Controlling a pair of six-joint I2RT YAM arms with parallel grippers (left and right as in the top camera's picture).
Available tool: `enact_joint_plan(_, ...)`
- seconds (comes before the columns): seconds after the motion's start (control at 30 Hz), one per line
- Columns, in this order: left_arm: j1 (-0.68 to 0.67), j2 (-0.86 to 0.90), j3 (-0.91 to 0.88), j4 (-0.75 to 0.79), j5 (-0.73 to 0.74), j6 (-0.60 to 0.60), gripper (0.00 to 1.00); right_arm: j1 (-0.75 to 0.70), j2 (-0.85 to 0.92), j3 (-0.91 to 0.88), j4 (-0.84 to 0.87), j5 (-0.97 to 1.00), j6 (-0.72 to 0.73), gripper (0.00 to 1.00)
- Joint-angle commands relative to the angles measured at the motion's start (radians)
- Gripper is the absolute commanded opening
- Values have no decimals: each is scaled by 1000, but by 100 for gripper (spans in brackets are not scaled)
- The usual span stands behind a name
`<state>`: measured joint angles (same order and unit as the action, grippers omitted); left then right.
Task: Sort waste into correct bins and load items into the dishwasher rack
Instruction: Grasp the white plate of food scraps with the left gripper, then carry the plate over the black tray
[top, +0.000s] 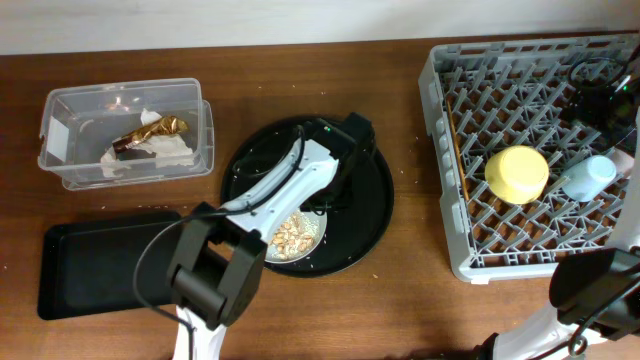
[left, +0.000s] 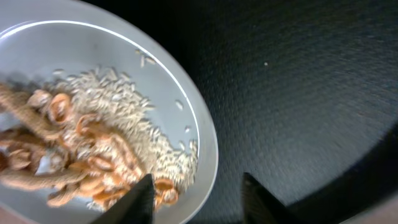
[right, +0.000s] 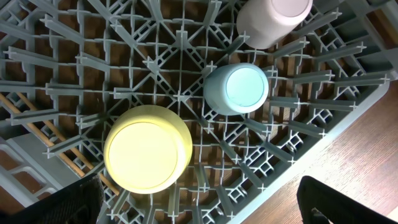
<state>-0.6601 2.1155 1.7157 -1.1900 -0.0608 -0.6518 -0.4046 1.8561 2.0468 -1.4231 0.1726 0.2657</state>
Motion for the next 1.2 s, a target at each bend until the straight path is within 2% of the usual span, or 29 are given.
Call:
enact_joint_plan(0.0,-11,60,0,20,-15,-7,41,-2,-4,14,-2,16,9,98)
enact_joint_plan(0.43,-51,133,-46,98,-53,-8,30,-2,-4,14,-2,16,9,98)
enact_joint_plan(0.57,-51,160,-46,94,-52,-7,17,-2,-4,14,-2,16,9,98)
enact_joint_plan(0.6,-51,160,-43,82,-52,-7,7,-2,-4,14,-2,16,9,98)
enact_joint_plan(0.63,-51,160,-36,61,-53,-7,1,-2,-4,14,-2,16,9,98)
enact_joint_plan(0.7,-51,160,-10,22,-95,-7,1,-2,-4,14,-2,16,9,98)
enact_joint_plan(0.83,-51,158,150,-172,-150,-16,1,-2,-4,14,-2,16,9,98)
enact_joint_plan(0.9,-50,129,207,-256,-211,-92,1,-2,-4,14,-2,16,9,98)
enact_joint_plan(0.97,-48,91,207,-275,-229,-96,1,-2,-4,14,-2,16,9,98)
enact_joint_plan(1.1,91,-78,207,-364,-238,-108,1,-2,-4,14,-2,16,9,99)
enact_joint_plan(1.17,256,-195,207,-367,-227,-107,1,-2,-4,14,-2,16,9,98)
